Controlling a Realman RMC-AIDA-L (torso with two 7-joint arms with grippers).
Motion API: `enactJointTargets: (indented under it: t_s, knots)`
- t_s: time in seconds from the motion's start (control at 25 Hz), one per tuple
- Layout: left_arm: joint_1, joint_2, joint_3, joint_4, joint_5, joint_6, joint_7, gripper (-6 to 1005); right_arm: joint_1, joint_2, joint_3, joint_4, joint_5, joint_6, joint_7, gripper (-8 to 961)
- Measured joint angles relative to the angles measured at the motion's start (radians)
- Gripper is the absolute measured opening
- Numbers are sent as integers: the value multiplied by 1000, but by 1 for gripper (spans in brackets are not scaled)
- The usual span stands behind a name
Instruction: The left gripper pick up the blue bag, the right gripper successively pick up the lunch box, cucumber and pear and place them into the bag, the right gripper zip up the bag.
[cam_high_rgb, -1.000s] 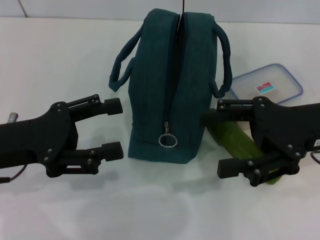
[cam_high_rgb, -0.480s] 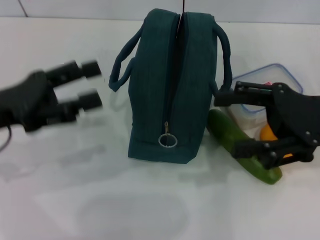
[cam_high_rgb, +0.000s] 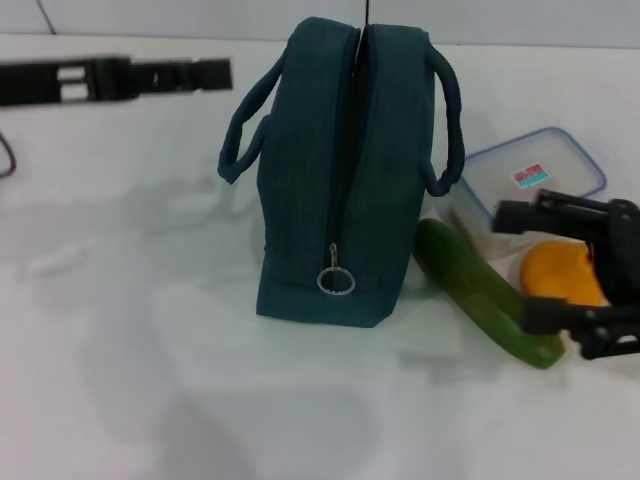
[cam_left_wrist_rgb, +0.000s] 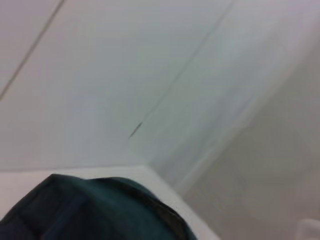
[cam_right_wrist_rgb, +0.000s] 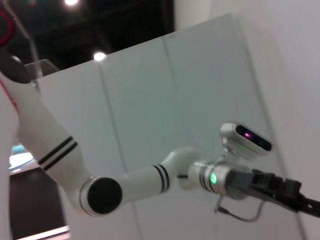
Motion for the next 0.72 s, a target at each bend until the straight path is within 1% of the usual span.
enactJointTargets:
  t_s: [0.16,0.28,0.48,0.6,0.72]
  knots:
    - [-80,15,0,79,127,-4,-168,889,-50,-8,55,6,-5,-20,-24,874]
    - [-133,17,5,110,227,-5,-240,889,-77,-13,67,11,-6,-27,-42,874]
    - [-205,17,6,90,333,-6,-297,889,-111,-16,71,26,-7,-25,-72,874]
    - [-261,16,7,52,376,-8,-321,888,-136,-24,80,39,-7,-27,-83,874]
    - [-302,18,13,16,400,-21,-340,888,-151,-32,86,65,-7,-29,-104,874]
